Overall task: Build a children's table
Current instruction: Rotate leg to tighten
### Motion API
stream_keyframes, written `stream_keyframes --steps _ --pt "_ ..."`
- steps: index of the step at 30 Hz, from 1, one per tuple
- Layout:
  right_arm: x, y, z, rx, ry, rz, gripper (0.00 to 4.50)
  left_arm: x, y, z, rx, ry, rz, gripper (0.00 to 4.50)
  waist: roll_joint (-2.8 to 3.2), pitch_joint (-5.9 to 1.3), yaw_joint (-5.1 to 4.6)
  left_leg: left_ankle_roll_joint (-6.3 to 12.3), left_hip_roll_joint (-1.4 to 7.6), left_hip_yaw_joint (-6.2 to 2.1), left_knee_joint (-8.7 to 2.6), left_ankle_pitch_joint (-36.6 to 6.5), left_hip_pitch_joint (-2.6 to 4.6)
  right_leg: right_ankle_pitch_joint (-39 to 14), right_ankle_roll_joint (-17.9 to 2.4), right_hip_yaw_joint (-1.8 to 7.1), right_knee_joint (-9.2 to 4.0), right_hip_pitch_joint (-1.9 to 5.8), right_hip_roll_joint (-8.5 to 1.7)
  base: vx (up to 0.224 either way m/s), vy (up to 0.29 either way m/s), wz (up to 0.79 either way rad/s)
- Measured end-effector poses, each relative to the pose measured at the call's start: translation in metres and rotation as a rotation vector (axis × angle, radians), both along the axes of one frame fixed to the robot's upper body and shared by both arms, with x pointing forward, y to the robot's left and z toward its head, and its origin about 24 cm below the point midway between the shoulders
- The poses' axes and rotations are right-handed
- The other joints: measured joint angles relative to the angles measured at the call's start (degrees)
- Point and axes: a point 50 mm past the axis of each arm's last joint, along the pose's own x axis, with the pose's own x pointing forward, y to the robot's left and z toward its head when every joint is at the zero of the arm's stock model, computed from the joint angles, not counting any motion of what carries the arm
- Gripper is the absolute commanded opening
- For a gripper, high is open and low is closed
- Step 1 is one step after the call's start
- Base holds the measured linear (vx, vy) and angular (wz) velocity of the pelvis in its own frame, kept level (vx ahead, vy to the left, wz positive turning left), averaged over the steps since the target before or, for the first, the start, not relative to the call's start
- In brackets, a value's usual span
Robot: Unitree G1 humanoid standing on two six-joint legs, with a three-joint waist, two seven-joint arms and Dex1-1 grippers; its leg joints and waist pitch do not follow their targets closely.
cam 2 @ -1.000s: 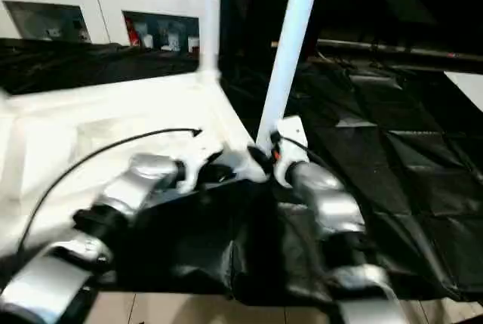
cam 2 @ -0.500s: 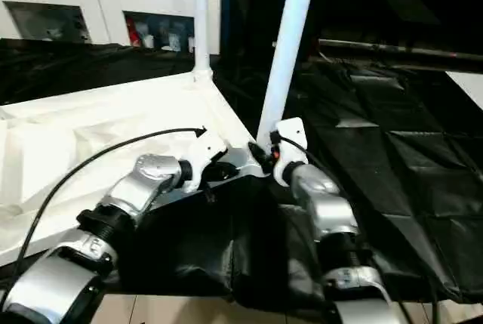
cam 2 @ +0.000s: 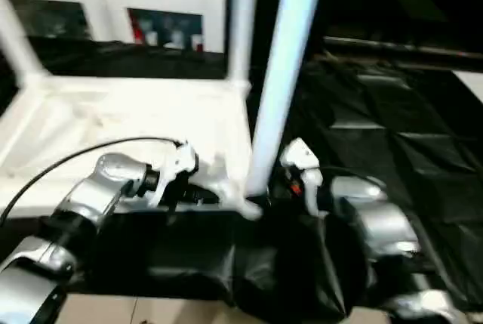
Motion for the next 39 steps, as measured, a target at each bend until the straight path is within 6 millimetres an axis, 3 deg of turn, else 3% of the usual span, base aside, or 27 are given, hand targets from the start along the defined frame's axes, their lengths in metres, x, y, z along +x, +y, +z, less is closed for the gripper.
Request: stream_keyframes --steps 12,16,22,25,30,36,37,39 --pt "-0.002 0.003 0.000 -0.024 0.013 0.044 2.16 -0.004 0.002 -0.001 0.001 0.027 -0.036 0.00 0.00 0.00 0.24 -0.02 0.00 0.01 0.06 0.0 0.03 0.0 0.0 0.01 0.04 0.02 0.00 0.000 0.000 0.00" --pt "-0.002 0.004 -0.001 -0.023 -0.005 0.034 2.07 -0.004 0.003 -0.001 0.004 0.020 -0.027 0.00 -0.01 0.00 0.21 -0.02 0.01 0.00 0.18 0.0 0.03 0.1 -0.1 0.01 0.08 0.04 0.00 0.000 0.000 0.00" --pt "0.014 0.012 -0.013 0.020 -0.058 -0.226 1.99 0.009 -0.002 -0.004 0.013 -0.058 0.138 0.00 -0.12 -0.02 -0.62 -0.06 -0.02 -0.01 0.35 0.0 0.40 0.2 0.1 0.07 0.04 0.32 -0.01 0.000 0.000 0.00" --pt "0.028 0.017 -0.018 0.028 -0.078 -0.417 1.98 0.018 -0.014 -0.006 0.018 -0.092 0.255 0.00 -0.17 0.01 -1.19 -0.05 -0.04 -0.06 0.33 0.0 0.48 0.2 0.1 0.05 -0.02 0.33 -0.01 0.000 0.000 0.00" --pt "0.048 0.030 -0.024 0.025 -0.086 -0.711 1.96 0.028 -0.037 -0.008 0.023 -0.131 0.426 0.00 -0.13 0.00 -1.35 -0.06 -0.07 -0.08 0.28 0.0 0.50 0.2 0.1 0.05 -0.05 0.30 -0.01 0.000 0.000 0.00" --pt "0.057 0.040 -0.025 0.030 -0.099 -0.837 1.96 0.029 -0.049 -0.009 0.022 -0.161 0.496 0.00 0.03 -0.10 -1.35 -0.06 -0.08 -0.09 0.25 0.0 0.49 0.2 0.1 0.07 -0.05 0.32 -0.01 0.000 0.000 0.00" --pt "0.057 0.040 -0.025 0.035 -0.100 -0.841 2.51 0.029 -0.049 -0.009 0.022 -0.162 0.497 0.00 0.07 -0.13 -1.34 -0.06 -0.08 -0.09 0.23 0.0 0.49 0.2 0.1 0.07 -0.05 0.32 -0.01 0.000 0.000 0.00" --pt "0.057 0.041 -0.026 0.039 -0.098 -0.844 2.65 0.029 -0.050 -0.009 0.021 -0.163 0.498 0.00 0.10 -0.16 -1.32 -0.06 -0.08 -0.09 0.20 0.0 0.49 0.3 0.2 0.08 -0.05 0.33 -0.01 0.000 0.000 0.00"
